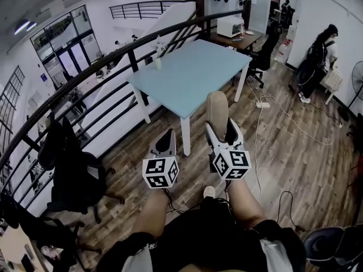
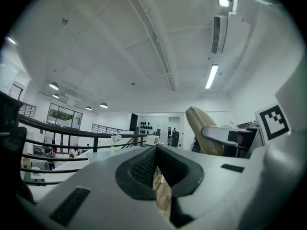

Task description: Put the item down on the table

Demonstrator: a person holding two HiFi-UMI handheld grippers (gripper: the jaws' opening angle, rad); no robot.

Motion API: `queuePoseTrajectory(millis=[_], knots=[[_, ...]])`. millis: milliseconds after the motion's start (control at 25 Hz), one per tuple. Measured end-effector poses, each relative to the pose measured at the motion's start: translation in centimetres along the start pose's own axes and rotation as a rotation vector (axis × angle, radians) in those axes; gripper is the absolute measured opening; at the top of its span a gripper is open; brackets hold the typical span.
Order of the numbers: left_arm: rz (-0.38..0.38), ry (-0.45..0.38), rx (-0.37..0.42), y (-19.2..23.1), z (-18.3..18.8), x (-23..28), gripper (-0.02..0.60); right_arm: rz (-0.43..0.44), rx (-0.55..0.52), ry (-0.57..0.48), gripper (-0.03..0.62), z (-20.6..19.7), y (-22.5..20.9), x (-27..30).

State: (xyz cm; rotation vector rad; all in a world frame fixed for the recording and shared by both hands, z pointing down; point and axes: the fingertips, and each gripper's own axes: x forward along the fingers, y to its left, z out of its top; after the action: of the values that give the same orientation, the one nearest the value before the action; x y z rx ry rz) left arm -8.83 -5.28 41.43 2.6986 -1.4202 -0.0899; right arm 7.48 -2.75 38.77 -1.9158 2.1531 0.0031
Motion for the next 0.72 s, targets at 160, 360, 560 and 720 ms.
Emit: queuePoseTrajectory(millis=[160, 360, 560, 720], knots=[[0.013, 0.015, 0.001, 0.3, -0.3, 5.6, 0.014, 0.010, 0.024, 0.022, 0.344, -0.8, -3.7, 4.9], [0.048, 0.030, 0.011, 0.8, 0.4, 12.2, 0.014, 0.029, 0.031, 0.043, 0.344, -1.1, -7.8, 10.7], [0.076, 0.045, 0.014, 1.6, 0.2, 18.6, 0.014, 0.066, 0.042, 0.061, 0.344, -2.2, -10.8, 16.3], [0.089, 0.037, 0.012, 2.2, 0.1, 22.9, 0.014, 0.096, 0.036, 0.073, 0.344, -3.0, -13.0, 20.4]])
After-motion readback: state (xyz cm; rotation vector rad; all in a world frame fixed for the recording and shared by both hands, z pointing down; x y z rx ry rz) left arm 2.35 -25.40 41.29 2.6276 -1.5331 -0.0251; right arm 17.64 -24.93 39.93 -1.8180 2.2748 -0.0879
